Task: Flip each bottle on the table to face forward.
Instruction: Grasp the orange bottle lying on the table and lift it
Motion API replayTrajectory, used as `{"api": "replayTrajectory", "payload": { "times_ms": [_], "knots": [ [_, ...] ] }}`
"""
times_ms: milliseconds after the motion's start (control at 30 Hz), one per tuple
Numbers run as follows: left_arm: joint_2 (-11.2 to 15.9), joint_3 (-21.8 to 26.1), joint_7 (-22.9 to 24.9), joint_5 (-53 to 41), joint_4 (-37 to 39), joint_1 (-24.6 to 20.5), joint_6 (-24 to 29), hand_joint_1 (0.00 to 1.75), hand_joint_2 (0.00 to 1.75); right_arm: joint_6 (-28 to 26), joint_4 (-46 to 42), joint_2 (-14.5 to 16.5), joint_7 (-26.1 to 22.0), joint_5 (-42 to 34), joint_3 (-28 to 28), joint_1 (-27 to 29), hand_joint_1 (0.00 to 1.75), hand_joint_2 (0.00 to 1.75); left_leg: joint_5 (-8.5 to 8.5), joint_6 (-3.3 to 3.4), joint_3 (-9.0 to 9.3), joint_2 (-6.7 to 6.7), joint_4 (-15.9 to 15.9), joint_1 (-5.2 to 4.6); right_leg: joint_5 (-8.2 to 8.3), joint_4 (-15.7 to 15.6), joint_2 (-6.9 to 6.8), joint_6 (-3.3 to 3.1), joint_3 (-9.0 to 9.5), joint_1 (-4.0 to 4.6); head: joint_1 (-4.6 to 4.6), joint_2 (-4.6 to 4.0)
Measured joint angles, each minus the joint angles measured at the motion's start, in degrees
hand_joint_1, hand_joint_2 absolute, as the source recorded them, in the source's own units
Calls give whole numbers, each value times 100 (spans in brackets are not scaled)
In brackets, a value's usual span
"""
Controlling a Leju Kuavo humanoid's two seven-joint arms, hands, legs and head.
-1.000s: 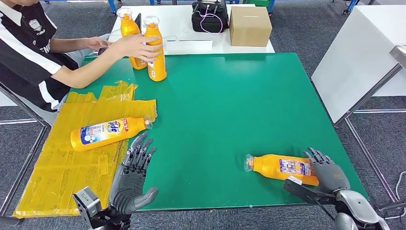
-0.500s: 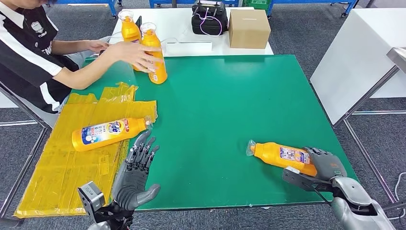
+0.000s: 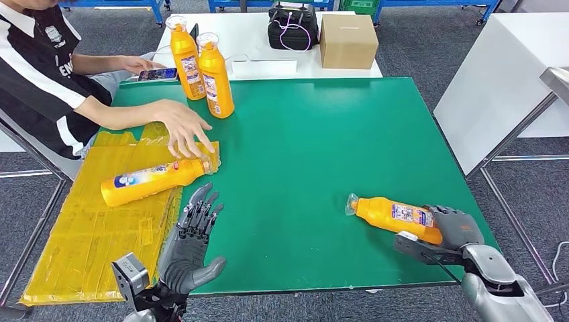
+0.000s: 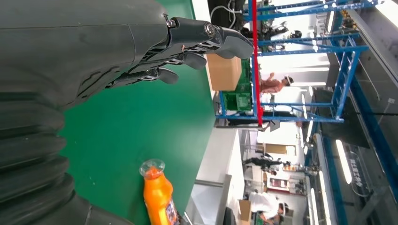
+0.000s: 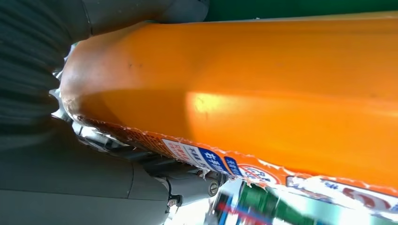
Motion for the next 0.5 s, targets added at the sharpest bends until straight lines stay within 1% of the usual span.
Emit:
{"api": "replayTrajectory", "payload": {
  "times_ms": [67,133,200,233,300,367,433,500],
  "knots": [
    [-16,-4,31,-85,-13,40,72,0,175,-514,-92,161,100,174,-71,113,175,175,7,2,-13,-2,0,0,4,2,-1,3,18,1,1,0],
    [-32,-17,79,-182,-55,123,142,0,175,-1079,-385,484,98,148,-263,342,175,175,12,2,-28,-5,0,1,8,5,-2,4,8,2,-1,0],
    [-38,-67,153,-299,-96,200,236,0,175,-1531,-870,912,-87,-213,-489,609,175,175,15,-1,-42,-6,0,1,8,10,-3,2,-10,4,-3,0],
    [-37,-112,193,-369,-104,228,299,0,175,-1684,-1140,1132,-245,-526,-592,731,175,175,15,-2,-48,-7,0,3,7,12,-4,2,-18,5,-4,0],
    [-26,-236,248,-517,-105,266,443,0,175,-1846,-1701,1573,-628,-1332,-785,946,175,175,16,-5,-57,-11,0,9,0,15,-8,0,-28,11,-3,0],
    [-10,-390,269,-626,-97,269,565,0,175,-1847,-2183,1949,-966,-2102,-913,1116,175,175,12,-11,-61,-13,0,14,-7,15,-9,-4,-32,14,-2,0],
    [3,-537,280,-677,-83,237,638,0,175,-1768,-2515,2210,-1202,-2649,-974,1250,175,175,6,-17,-64,-12,-1,14,-11,15,-9,-8,-35,14,-2,0],
    [15,-664,311,-718,-53,178,695,0,175,-1642,-2712,2394,-1405,-3085,-1033,1341,175,175,3,-18,-69,-11,-1,12,-12,15,-9,-10,-39,12,-1,0]
  ]
}}
